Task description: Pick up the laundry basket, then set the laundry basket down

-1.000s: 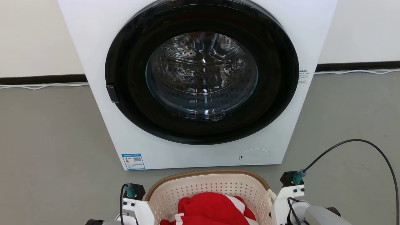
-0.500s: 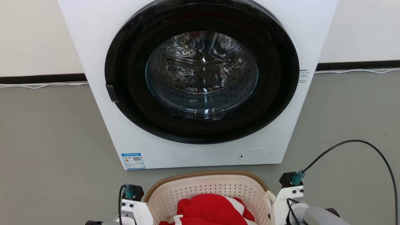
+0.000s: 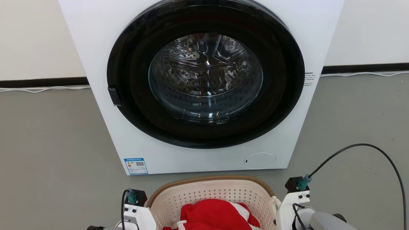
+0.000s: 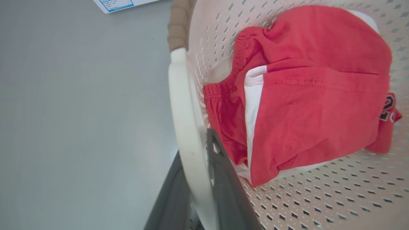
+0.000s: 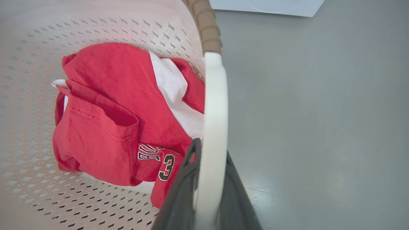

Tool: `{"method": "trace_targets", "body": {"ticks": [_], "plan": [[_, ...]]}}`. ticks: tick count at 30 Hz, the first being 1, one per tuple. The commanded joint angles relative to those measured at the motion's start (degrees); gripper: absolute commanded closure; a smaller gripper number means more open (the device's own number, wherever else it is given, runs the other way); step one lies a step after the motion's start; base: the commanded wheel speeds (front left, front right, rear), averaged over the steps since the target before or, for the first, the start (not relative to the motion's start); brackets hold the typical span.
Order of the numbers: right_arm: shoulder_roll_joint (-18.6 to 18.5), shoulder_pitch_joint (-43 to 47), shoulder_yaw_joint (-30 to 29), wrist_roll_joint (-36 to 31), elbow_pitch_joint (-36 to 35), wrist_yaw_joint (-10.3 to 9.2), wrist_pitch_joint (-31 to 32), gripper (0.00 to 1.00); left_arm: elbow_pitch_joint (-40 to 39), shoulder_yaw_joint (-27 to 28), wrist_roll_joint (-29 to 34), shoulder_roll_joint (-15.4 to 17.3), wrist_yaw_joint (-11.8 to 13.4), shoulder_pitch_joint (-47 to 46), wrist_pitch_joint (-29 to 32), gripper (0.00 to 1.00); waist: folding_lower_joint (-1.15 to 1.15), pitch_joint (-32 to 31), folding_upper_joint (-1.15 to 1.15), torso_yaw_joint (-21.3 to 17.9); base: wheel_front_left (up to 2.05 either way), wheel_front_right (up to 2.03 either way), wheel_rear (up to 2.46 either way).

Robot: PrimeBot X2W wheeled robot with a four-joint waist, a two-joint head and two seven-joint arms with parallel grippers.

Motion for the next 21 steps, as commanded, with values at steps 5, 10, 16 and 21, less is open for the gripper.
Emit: {"method": "trace_targets", "body": {"ticks": [5,10,16,21], "plan": [[0.28,-1.49,1.35,0.97,-1.2,0.44,-0.99,1.0,-0.46,0.33,-0.74,1.46,-0.36,-3.77,-1.0,1.0,0.0,0.05,0.0,0.02,0.0,0.0,0.0],[0.33,-1.76,2.1,1.52,-1.48,0.44,-1.43,1.0,-0.27,-0.26,-1.27,1.55,-0.36,-3.98,-1.2,1.0,0.0,0.46,0.0,-0.1,0.0,0.0,0.0],[0.37,-2.5,3.17,1.87,-2.17,0.44,-2.71,1.0,-0.06,-0.86,-1.72,1.71,-0.36,-4.64,-1.92,1.0,0.0,2.3,0.0,-0.29,0.0,0.0,0.0],[0.24,-3.35,4.28,1.69,-2.79,0.44,-5.11,1.0,0.19,-1.13,-1.85,1.78,-0.36,-5.64,-3.32,1.0,0.0,5.0,0.0,-0.39,0.0,0.0,0.0]]}}
